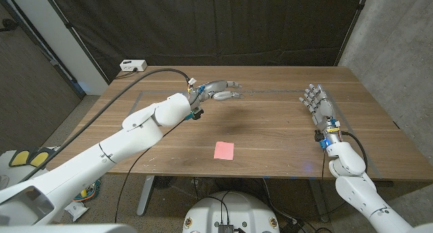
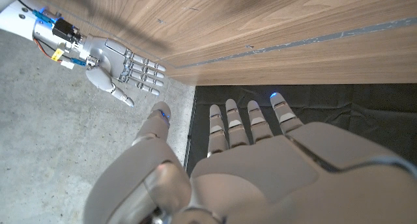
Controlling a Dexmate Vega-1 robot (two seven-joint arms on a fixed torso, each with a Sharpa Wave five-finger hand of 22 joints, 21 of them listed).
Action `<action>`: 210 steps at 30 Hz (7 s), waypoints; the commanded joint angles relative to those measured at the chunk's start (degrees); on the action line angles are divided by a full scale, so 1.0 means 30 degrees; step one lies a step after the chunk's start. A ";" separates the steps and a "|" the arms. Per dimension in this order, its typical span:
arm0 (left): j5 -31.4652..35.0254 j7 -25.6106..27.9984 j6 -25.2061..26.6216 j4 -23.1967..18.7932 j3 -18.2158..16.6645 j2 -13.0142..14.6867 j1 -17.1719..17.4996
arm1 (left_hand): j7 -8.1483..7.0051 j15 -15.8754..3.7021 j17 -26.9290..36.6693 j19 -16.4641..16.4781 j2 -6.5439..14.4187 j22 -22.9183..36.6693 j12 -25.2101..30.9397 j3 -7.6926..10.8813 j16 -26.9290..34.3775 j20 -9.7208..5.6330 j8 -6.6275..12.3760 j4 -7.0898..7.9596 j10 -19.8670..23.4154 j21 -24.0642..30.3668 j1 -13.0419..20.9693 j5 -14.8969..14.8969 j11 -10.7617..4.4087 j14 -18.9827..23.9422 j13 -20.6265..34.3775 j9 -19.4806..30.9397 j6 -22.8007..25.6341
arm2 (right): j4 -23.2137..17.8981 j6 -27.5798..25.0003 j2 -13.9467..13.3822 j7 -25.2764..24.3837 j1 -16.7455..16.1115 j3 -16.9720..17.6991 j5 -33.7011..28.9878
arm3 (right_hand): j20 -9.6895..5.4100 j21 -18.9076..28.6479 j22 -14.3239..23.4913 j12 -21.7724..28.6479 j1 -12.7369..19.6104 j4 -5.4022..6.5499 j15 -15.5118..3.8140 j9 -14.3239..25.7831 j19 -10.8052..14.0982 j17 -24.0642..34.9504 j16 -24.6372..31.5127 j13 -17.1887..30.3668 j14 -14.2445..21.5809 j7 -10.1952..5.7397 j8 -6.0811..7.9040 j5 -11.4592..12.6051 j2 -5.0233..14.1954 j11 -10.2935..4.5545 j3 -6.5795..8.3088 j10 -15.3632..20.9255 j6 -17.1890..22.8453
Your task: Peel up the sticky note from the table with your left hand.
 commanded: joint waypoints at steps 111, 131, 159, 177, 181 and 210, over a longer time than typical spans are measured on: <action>1.5202 -1.5696 0.1371 -0.0099 0.4620 -0.3537 -0.1408 | -0.3350 -0.0281 0.0162 0.1288 -0.1798 0.0041 -0.0810 -0.2470 -0.0394 -0.0845 0.0374 0.0406 0.0237 -0.1873 0.9214 0.0958 -0.1608 -0.1227 0.1027 0.0375 0.5958 | 0.1397 0.3058 0.0812 -0.0119 -0.0333 -0.0705 0.0293 | 0.0058 -0.0588 0.0052 -0.0046 -0.0491 0.0185 0.0021 0.0045 0.0491 0.0099 -0.0004 0.0066 0.0608 -0.0011 -0.0003 -0.0128 -0.0131 0.0129 0.0198 0.0521 0.0583; 1.5805 -1.6677 0.1513 0.0458 0.5235 -0.3829 -0.1835 | -0.3016 -0.0464 0.0159 0.1475 -0.1633 0.0056 -0.0664 -0.2818 -0.0338 -0.1027 0.0743 0.0447 0.0573 -0.1965 0.9558 0.0946 -0.1592 -0.1098 0.1121 0.0409 0.7273 | 0.1985 0.3895 0.1312 -0.0358 -0.0183 -0.0865 0.0228 | 0.0070 -0.0675 0.0061 -0.0010 -0.0570 0.0198 0.0036 0.0043 0.0637 0.0100 0.0066 0.0072 0.0902 -0.0041 -0.0016 -0.0114 -0.0163 0.0182 0.0219 0.0740 0.0617; 2.1136 -2.0246 0.1356 -0.0818 0.5116 -0.4730 -0.0879 | -0.1685 -0.0838 0.0204 0.2215 -0.1191 0.0108 0.0015 -0.4012 -0.0169 -0.1514 0.4131 0.0504 0.2259 -0.2166 1.0921 0.0690 -0.2082 -0.0187 0.1557 0.1607 1.3251 | 0.2115 0.4635 0.1597 -0.0607 -0.0341 -0.0924 0.0700 | 0.0018 -0.0740 0.0077 -0.0019 -0.0666 0.0220 0.0003 0.0041 0.0904 0.0110 0.0106 0.0078 0.1156 -0.0095 0.0003 -0.0097 -0.0179 0.0174 0.0255 0.0883 0.0755; 2.8570 -2.0961 0.1487 -0.1297 0.4936 -0.6365 0.1320 | -0.0072 0.1068 0.0426 0.1554 -0.1221 0.0289 -0.1015 -0.6614 -0.0555 -0.0896 0.3591 0.1312 -0.1833 -0.2906 0.9799 0.0915 0.0400 -0.2452 0.2263 0.2932 0.5340 | 0.1918 0.4399 0.1450 -0.0973 -0.0212 -0.1014 0.0400 | 0.0026 -0.0834 0.0084 -0.0023 -0.0713 0.0222 0.0017 0.0039 0.0940 0.0115 0.0098 0.0081 0.1246 -0.0118 0.0008 -0.0090 -0.0190 0.0222 0.0285 0.0979 0.0836; 2.9240 -2.1615 0.1032 -0.1358 0.4747 -0.6828 0.1639 | 0.0486 0.1142 0.0448 0.1730 -0.1384 0.0335 -0.0915 -0.6922 -0.0529 -0.1002 0.3773 0.1411 -0.1739 -0.2823 0.9455 0.0952 0.0654 -0.2444 0.2317 0.3137 0.5056 | 0.2133 0.4461 0.1500 -0.0816 -0.0014 -0.1049 0.0485 | 0.0034 -0.0857 0.0086 -0.0026 -0.0720 0.0220 0.0040 0.0038 0.0948 0.0115 0.0096 0.0082 0.1268 -0.0137 -0.0001 -0.0088 -0.0193 0.0221 0.0293 0.0996 0.0830; 2.6792 -2.1337 0.0435 0.0417 0.3865 -0.7420 0.1240 | 0.0349 0.0675 0.0377 0.2043 -0.1014 0.0416 -0.0613 -0.7227 -0.0527 -0.1417 0.3691 0.1544 -0.1715 -0.2649 0.9131 0.1220 0.0342 -0.2454 0.2392 0.2751 0.5371 | 0.2309 0.4797 0.1398 -0.1267 0.0241 -0.1160 0.0018 | 0.0056 -0.1003 0.0093 -0.0065 -0.0780 0.0182 0.0018 0.0036 0.1041 0.0109 0.0055 0.0085 0.1365 -0.0182 -0.0038 -0.0075 -0.0307 0.0240 0.0306 0.1057 0.0820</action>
